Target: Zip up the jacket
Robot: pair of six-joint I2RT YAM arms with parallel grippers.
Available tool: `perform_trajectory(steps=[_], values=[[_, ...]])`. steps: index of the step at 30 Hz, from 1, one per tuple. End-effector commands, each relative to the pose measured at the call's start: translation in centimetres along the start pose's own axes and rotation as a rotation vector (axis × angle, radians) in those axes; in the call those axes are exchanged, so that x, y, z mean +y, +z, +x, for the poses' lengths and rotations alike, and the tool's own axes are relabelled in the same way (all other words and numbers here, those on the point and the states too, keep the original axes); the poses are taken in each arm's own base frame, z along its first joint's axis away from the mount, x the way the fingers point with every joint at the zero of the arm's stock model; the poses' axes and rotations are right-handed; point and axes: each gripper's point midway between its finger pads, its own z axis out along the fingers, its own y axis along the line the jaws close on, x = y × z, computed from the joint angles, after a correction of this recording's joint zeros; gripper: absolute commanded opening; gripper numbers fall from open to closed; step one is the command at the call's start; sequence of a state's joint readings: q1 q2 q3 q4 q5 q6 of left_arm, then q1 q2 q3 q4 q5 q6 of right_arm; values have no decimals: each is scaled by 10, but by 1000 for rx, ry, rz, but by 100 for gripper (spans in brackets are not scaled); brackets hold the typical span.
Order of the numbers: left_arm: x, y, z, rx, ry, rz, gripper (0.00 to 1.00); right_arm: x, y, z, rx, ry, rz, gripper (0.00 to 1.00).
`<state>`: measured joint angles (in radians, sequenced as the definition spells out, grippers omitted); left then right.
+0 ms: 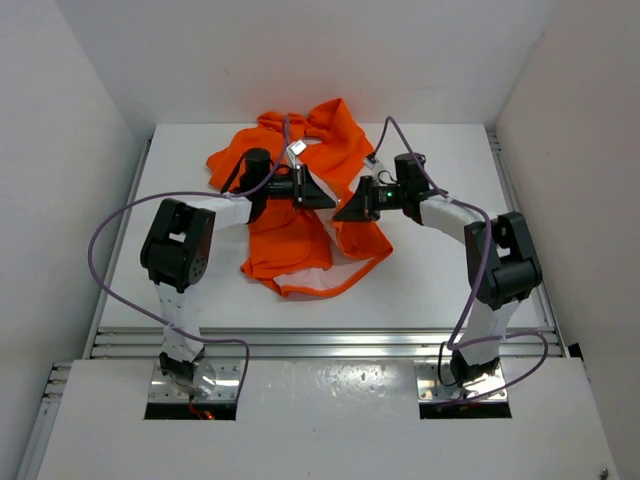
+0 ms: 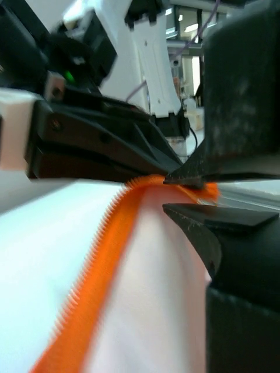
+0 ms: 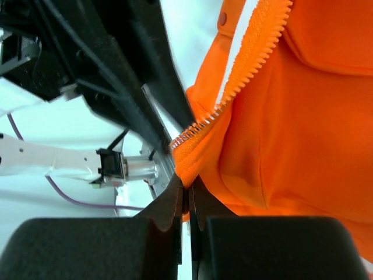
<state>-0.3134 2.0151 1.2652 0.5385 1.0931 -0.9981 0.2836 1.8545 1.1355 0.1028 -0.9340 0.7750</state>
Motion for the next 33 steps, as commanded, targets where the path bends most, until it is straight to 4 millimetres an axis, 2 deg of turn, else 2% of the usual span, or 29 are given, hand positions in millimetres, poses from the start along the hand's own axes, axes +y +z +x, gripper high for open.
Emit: perform_trajectory(steps=[1,2,3,4,5,7,8,10,11,13,14,15,17,18,21,23,26,27,30,33], values=[[-15,-19,-23,-56,174,-87,29,25,-31,1,5,-135,-94,0],[-8,-27,-20,-52,154,-141,32,23,-38,-1,-3,-204,-97,0],[-5,-31,-21,-51,235,-175,35,23,-43,3,12,-204,-94,0],[-4,-40,-30,-88,277,-246,40,17,-48,14,51,-196,-81,0],[-3,-46,-29,-70,274,-306,40,15,-52,18,74,-214,-65,0],[2,-59,-33,-64,396,-401,40,7,-57,22,94,-255,-23,0],[4,-64,-27,-48,418,-490,40,2,-62,33,141,-224,14,0],[7,-69,-18,15,546,-573,39,-10,-65,36,168,-233,61,0],[9,-68,-3,74,589,-623,39,-14,-69,42,199,-210,94,0],[22,-69,17,138,585,-693,39,-17,-71,44,199,-200,111,0],[31,-75,34,198,561,-746,37,-24,-73,46,199,-197,147,0],[36,-66,51,253,552,-758,37,-25,-72,47,203,-193,159,0],[49,-66,65,316,540,-833,33,-38,-75,45,194,-172,216,0],[53,-62,84,383,524,-843,31,-41,-76,45,187,-146,233,0],[74,-60,108,464,448,-927,24,-56,-79,37,148,-93,294,0],[83,-55,120,490,412,-958,24,-65,-80,33,129,-54,324,0],[94,-59,123,488,390,-1028,24,-70,-78,26,115,-29,347,0],[102,-62,119,483,390,-1076,24,-71,-76,24,110,-20,351,0],[111,-64,107,445,391,-1147,29,-74,-72,20,107,-7,349,0],[120,-62,114,473,376,-1168,33,-76,-66,22,121,-17,346,0]])
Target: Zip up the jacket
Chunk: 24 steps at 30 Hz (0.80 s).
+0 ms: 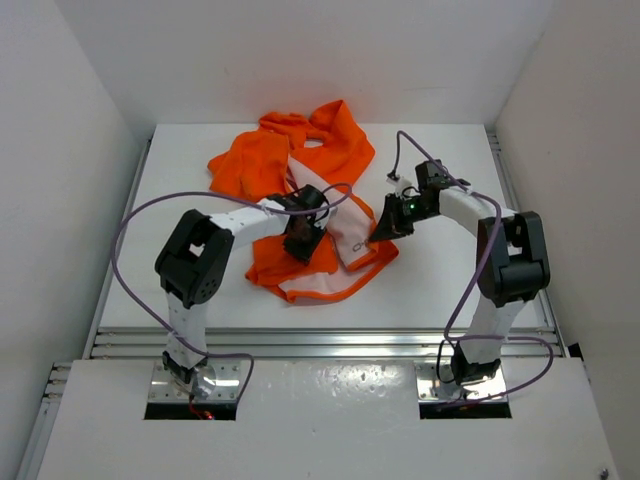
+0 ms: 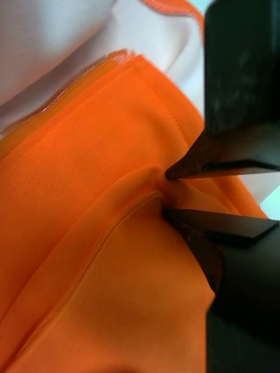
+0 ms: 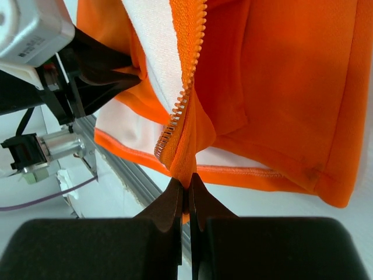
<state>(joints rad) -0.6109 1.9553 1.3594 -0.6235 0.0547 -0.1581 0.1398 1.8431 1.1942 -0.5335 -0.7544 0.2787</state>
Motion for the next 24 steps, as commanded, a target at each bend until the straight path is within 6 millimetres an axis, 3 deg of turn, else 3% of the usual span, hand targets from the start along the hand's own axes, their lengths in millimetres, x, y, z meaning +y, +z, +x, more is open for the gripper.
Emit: perform_trajectory(steps=[1,9,11,12,13,15,17,19,20,22,24], values=[[9,3,-9,-11,-19,-85,35,6,1,-18,-37,-26,11,0],[22,29,9,69,36,-156,38,2,8,-16,-22,-8,27,0],[38,31,2,55,34,-166,37,2,8,-16,-28,-10,28,0],[43,35,6,74,65,-155,34,3,6,-16,-34,-10,30,0],[48,40,2,70,78,-157,20,5,6,-16,-38,-11,29,0],[66,39,-11,45,128,-167,8,3,6,-13,-36,-2,34,0],[75,33,-27,8,157,-147,0,3,6,-12,-37,2,36,0],[90,17,-40,-41,183,-118,0,6,5,-14,-51,-1,31,0],[87,10,-46,-71,197,-66,0,7,3,-14,-56,1,27,0],[96,-23,-60,-156,240,-47,0,10,5,-14,-57,5,17,0],[100,-43,-58,-198,259,-26,0,14,5,-17,-61,-6,12,0]])
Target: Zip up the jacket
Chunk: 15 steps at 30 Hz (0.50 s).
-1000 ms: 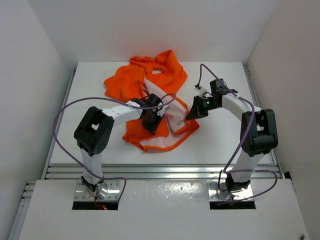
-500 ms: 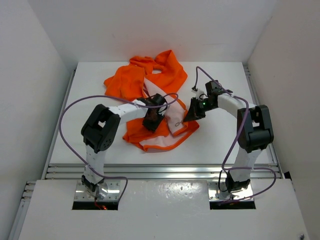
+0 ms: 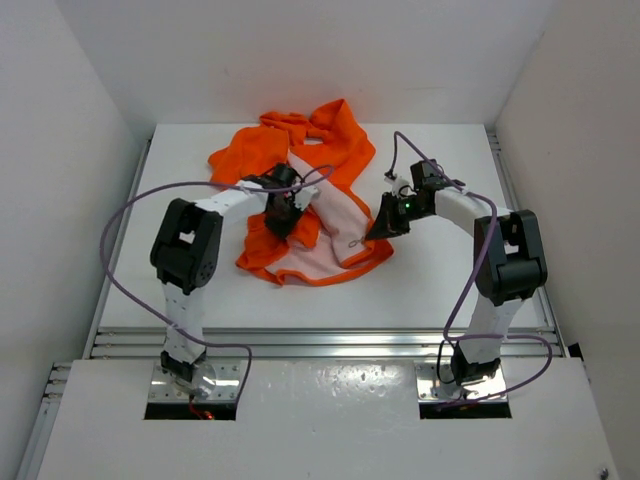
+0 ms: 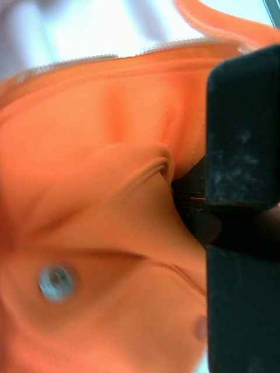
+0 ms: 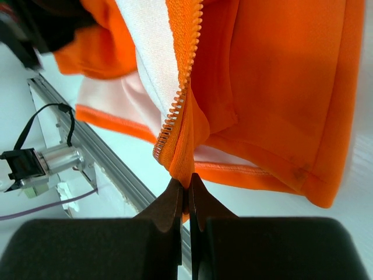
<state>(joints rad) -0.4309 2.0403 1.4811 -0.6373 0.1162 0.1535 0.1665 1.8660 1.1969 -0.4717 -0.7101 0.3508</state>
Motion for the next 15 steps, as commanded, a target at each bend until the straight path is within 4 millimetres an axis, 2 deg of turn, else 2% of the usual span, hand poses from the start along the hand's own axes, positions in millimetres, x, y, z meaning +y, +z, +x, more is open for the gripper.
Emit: perform_trajectory(steps=[1,4,5,7,8,11,12,14,15], values=[[28,-72,-32,-213,170,-36,0,19,-5,-9,-37,-34,-27,0],[35,-103,-16,-237,213,-41,0,24,-2,-12,-33,-46,-43,0],[29,-123,-15,-280,236,-23,0,26,-3,-16,-39,-52,-48,0],[32,-141,-2,-281,259,-29,0,30,0,-18,-35,-63,-56,0],[27,-161,-3,-324,311,-42,0,32,1,-18,-32,-66,-62,0],[19,-174,22,-322,429,-43,0,32,3,-20,-23,-61,-65,0],[12,-177,41,-305,465,-38,0,35,3,-24,-30,-69,-68,0],[15,-176,62,-268,545,-82,0,34,5,-25,-25,-58,-69,0],[17,-164,88,-196,551,-99,0,34,5,-29,-33,-66,-72,0]])
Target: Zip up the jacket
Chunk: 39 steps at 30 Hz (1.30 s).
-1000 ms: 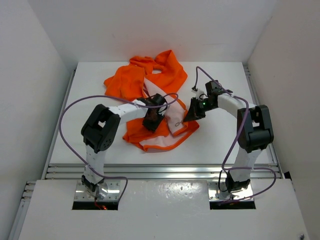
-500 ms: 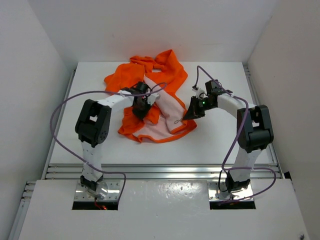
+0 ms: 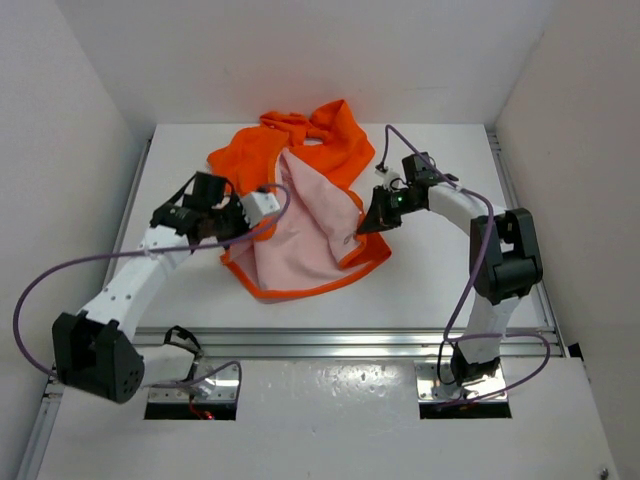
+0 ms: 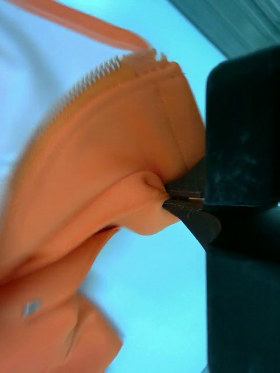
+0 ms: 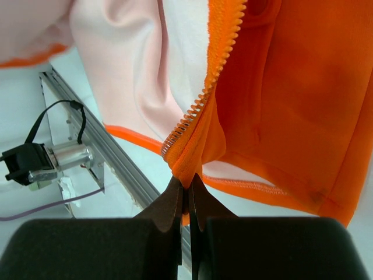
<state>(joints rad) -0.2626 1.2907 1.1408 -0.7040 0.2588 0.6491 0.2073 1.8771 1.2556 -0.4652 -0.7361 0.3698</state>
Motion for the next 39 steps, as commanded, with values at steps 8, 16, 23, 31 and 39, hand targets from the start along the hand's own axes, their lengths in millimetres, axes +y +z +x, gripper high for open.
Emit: perform_trajectory(steps=[8,16,23,31,39], values=[[-8,11,147,422,153,-157,0,13,2,-24,-28,-29,-30,0],[29,16,148,472,163,-334,6,11,1,-21,-25,-29,-23,0],[-8,18,104,268,-10,-4,49,13,-3,-18,-25,-49,-18,0],[-40,14,111,281,-225,214,62,14,-5,-15,-23,-46,-19,0],[-64,9,110,264,-288,294,95,16,-8,-13,-26,-56,-18,0]])
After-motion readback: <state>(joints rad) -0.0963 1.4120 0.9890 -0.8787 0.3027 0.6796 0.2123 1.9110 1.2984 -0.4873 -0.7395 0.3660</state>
